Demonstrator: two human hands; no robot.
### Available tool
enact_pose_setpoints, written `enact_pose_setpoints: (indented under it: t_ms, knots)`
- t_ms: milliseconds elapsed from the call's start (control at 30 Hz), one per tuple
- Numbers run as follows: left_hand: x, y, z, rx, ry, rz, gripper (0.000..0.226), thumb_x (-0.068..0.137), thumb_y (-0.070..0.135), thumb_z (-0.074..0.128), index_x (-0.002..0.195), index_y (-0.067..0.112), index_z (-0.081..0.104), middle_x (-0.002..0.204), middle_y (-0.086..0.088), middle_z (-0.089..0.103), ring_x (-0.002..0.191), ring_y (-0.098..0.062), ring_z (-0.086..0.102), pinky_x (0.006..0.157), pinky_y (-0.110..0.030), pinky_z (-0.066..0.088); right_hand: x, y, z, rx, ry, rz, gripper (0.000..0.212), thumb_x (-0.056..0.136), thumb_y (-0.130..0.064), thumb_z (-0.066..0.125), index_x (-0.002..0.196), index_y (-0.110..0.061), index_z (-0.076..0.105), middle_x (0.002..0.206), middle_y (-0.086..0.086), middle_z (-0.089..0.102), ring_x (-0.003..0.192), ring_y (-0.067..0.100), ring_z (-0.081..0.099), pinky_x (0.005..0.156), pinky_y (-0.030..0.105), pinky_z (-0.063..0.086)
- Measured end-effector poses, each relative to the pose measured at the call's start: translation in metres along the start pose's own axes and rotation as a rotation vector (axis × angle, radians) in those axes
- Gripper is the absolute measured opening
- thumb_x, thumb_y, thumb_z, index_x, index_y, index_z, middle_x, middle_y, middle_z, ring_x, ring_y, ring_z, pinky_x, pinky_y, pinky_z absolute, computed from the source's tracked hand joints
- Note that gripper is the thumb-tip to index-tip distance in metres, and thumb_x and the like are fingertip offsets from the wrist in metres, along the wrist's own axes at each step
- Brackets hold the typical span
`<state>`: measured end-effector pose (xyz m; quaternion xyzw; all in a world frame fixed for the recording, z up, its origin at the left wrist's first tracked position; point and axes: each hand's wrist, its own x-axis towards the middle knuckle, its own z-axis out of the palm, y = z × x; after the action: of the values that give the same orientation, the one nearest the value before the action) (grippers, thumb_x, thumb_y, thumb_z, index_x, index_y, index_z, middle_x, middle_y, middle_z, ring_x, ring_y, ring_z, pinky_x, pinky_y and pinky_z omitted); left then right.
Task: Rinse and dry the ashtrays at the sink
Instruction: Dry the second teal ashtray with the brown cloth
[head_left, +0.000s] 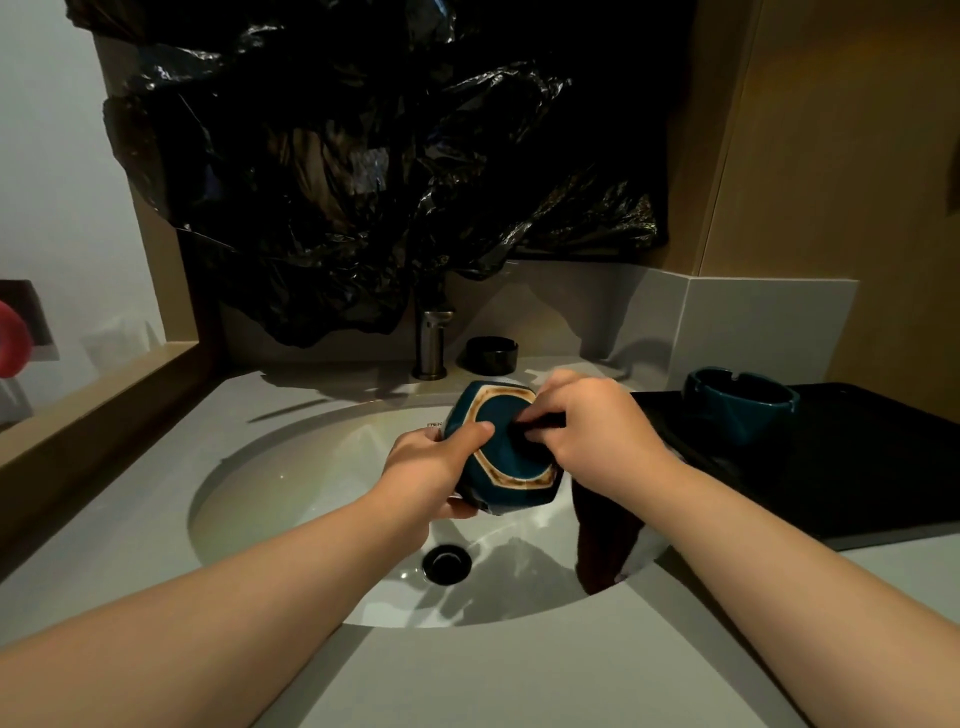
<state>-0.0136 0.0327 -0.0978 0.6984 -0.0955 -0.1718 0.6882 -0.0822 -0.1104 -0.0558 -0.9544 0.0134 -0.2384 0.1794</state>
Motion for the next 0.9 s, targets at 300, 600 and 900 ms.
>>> enact_pose_setpoints:
  t_ms: [300,600,900]
  knots:
    - [-0.002,0.007,-0.003,-0.146,-0.010,-0.016,0.023,0.089,0.033,0.064,0.098,0.012,0.058,0.098,-0.014,0.068,0.093,-0.031,0.067,0.071,-0.042,0.058,0.007,0.016,-0.013,0.241,0.237,0.113,0.016,0.083,-0.005,0.067,0.083,-0.020,0.072,0.091,-0.007,0.058,0.094,0.016,0.057,0.089,0.028,0.046]
    - [-0.007,0.004,0.001,-0.020,-0.155,-0.026,0.026,0.089,0.034,0.063,0.104,0.012,0.063,0.098,-0.015,0.072,0.088,-0.031,0.070,0.076,-0.044,0.059,0.007,0.025,-0.024,0.528,0.024,0.123,0.027,0.089,-0.003,0.060,0.094,-0.026,0.074,0.102,-0.007,0.067,0.100,0.007,0.059,0.090,0.019,0.045]
    - [-0.004,0.009,-0.004,-0.222,-0.053,-0.126,0.034,0.089,0.036,0.062,0.112,0.011,0.057,0.109,-0.016,0.065,0.089,-0.034,0.067,0.074,-0.045,0.058,0.005,0.022,-0.026,0.621,0.058,0.212,0.027,0.085,0.001,0.063,0.079,-0.024,0.071,0.083,-0.010,0.067,0.082,0.003,0.061,0.063,0.004,0.047]
